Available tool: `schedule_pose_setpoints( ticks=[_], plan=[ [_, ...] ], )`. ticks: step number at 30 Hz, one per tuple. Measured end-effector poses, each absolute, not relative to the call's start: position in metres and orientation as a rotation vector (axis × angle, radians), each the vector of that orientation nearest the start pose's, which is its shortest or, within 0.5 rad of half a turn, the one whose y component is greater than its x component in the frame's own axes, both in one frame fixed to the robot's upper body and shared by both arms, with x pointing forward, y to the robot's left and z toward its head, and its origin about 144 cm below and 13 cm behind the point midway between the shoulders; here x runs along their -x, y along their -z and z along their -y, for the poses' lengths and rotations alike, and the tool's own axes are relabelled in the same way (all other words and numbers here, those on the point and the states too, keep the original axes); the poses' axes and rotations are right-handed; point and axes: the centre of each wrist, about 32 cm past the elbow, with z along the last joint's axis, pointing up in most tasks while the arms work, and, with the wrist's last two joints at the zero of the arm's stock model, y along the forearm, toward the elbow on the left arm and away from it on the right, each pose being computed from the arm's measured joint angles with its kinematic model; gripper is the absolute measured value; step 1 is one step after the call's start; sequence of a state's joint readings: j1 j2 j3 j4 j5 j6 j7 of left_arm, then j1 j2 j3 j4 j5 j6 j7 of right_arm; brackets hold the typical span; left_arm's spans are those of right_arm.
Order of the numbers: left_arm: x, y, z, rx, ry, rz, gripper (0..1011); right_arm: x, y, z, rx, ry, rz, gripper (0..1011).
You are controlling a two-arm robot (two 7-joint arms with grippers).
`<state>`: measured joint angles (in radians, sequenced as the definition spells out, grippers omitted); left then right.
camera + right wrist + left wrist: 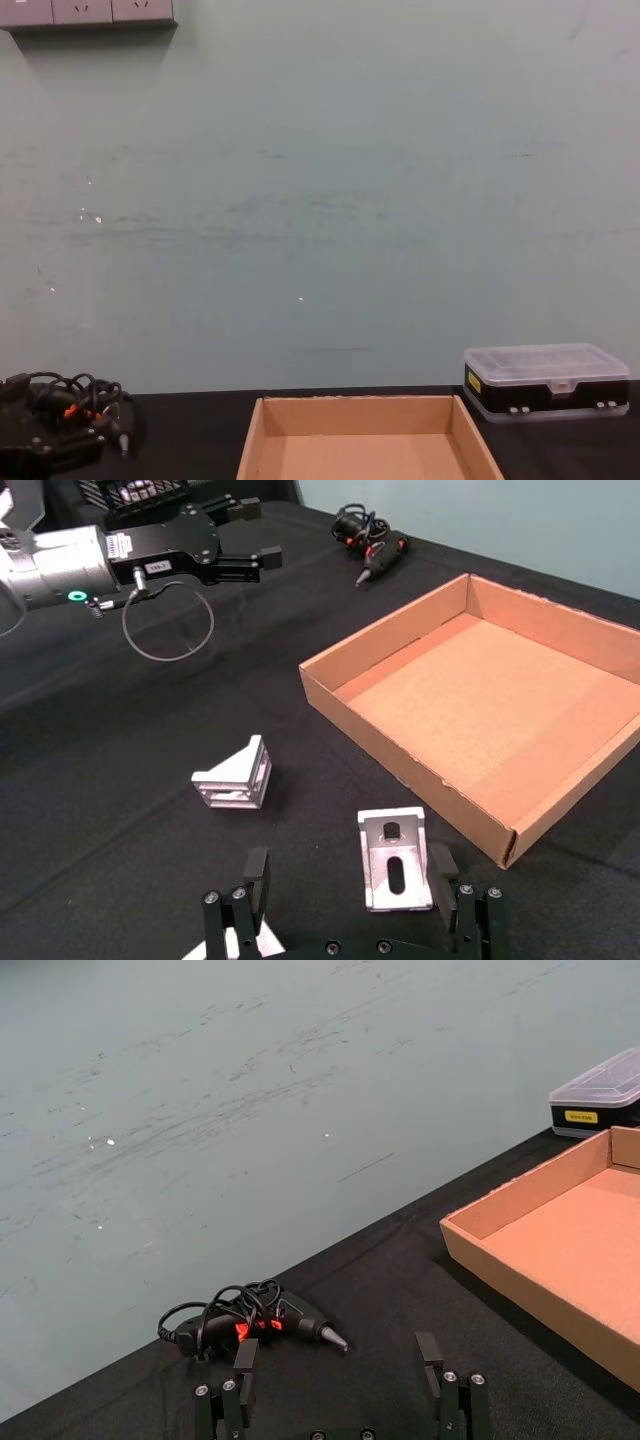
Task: Use one hand to pick up the angle iron from the table and place it into the box.
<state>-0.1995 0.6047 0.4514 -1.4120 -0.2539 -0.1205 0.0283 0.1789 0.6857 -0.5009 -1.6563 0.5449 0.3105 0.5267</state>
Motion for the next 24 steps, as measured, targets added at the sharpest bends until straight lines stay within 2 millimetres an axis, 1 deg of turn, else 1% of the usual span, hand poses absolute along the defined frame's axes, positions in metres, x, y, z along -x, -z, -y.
schedule_pose_setpoints(
  ticks=[8,24],
  plan=[
    [-0.489,-1.14,-0.31,-0.305,-1.248,0.285,1000,-0.473,-1.186,0.264,0.402,0.66,-0.207,1003],
    [-0.489,-1.14,-0.31,-0.305,-1.248,0.285,1000,-0.487,-1.189,0.25,0.466,0.705,-0.203,1003]
  ],
)
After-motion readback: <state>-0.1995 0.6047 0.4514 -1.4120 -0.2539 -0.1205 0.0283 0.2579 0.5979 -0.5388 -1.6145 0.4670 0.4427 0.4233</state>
